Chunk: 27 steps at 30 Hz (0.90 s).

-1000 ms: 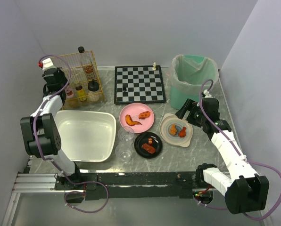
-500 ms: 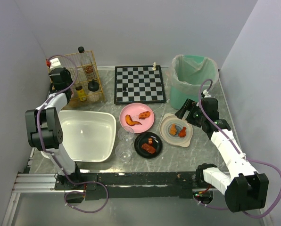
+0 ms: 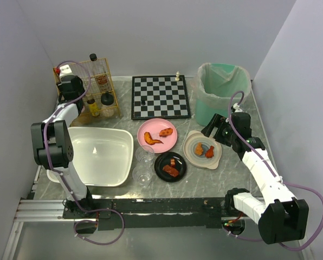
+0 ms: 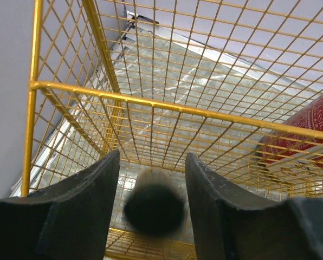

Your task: Clear the kitchen counter

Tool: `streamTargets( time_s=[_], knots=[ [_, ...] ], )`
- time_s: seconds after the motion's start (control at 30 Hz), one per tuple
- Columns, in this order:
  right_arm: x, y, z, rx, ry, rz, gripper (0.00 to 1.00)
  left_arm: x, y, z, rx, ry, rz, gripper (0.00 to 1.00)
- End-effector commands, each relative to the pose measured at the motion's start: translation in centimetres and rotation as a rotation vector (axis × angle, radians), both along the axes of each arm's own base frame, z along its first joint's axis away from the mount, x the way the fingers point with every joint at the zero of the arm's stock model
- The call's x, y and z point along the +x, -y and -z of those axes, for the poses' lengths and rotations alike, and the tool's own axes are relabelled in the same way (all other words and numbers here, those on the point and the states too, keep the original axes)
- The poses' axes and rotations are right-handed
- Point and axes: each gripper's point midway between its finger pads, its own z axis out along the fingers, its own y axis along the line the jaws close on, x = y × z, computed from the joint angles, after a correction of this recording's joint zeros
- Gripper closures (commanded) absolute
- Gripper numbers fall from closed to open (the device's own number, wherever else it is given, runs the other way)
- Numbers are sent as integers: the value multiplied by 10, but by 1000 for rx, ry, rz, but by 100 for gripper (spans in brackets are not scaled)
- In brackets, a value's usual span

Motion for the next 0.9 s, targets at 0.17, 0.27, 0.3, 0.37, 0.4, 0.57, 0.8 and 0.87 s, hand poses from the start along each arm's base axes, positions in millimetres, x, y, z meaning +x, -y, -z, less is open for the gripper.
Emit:
streamTargets(
  time_s=[0.17, 0.27, 0.3, 0.37, 0.4, 0.57, 0.8, 0.87],
  knots=[
    [10, -2, -19, 13, 61, -11, 7, -5, 7, 44, -55, -172, 14, 39],
    [10, -1, -18, 10, 59, -8, 7, -7, 8, 38, -70, -147, 15, 35],
    [9, -1, -18, 8, 59, -7, 7, -8, 9, 34, -75, -134, 12, 33],
    [9, -1, -18, 6, 61, -7, 7, -9, 11, 20, -88, -102, 12, 30],
    [9, -1, -17, 7, 59, -6, 7, -9, 12, 12, -93, -84, 13, 28],
    [9, -1, -16, 11, 56, -6, 7, -18, 17, -46, -119, 41, 12, 21],
    [13, 0, -20, -4, 74, -7, 7, -43, 29, -125, -165, 221, 37, 13],
    [13, 3, -20, -17, 78, 0, 6, -53, 29, -142, -172, 253, 29, 12]
  ],
)
